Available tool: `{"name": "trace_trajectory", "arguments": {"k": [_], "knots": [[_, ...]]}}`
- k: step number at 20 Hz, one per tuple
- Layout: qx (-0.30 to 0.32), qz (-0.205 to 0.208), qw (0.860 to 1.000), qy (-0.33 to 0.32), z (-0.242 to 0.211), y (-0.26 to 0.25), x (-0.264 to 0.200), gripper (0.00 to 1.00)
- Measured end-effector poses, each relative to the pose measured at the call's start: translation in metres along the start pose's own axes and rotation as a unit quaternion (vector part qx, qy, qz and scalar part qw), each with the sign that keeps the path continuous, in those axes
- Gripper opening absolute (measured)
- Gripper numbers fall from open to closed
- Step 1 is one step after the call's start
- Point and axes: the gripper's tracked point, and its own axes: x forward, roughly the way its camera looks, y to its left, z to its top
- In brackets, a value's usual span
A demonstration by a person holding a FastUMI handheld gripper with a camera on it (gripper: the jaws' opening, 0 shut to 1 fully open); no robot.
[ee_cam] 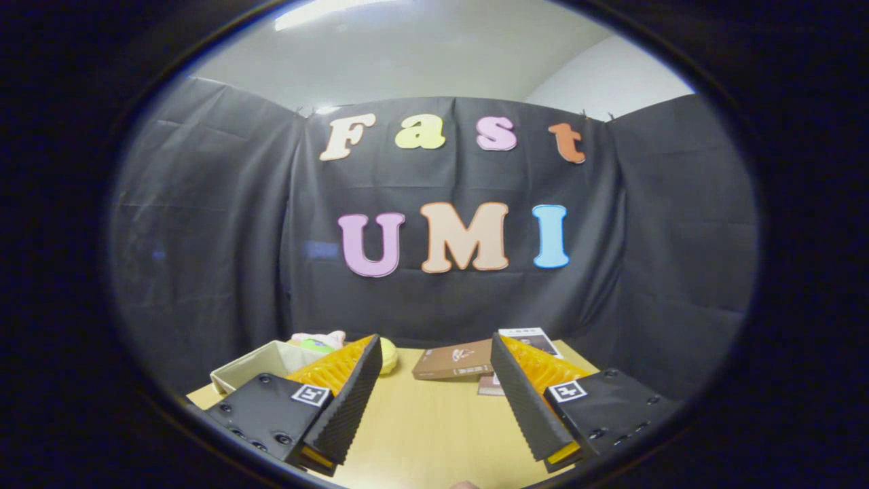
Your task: Open the storage box then place both shoes into the box .Put the left shoe in first, then the right shoe, with the right side of both shoes facing outward in a uniform manner.
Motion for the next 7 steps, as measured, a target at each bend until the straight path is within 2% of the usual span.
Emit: {"name": "trace_trajectory", "arguments": {"k": [7], "knots": [[0.009, -0.037, 0.999, -0.039, 0.016, -0.045, -0.023, 1.0]]}}
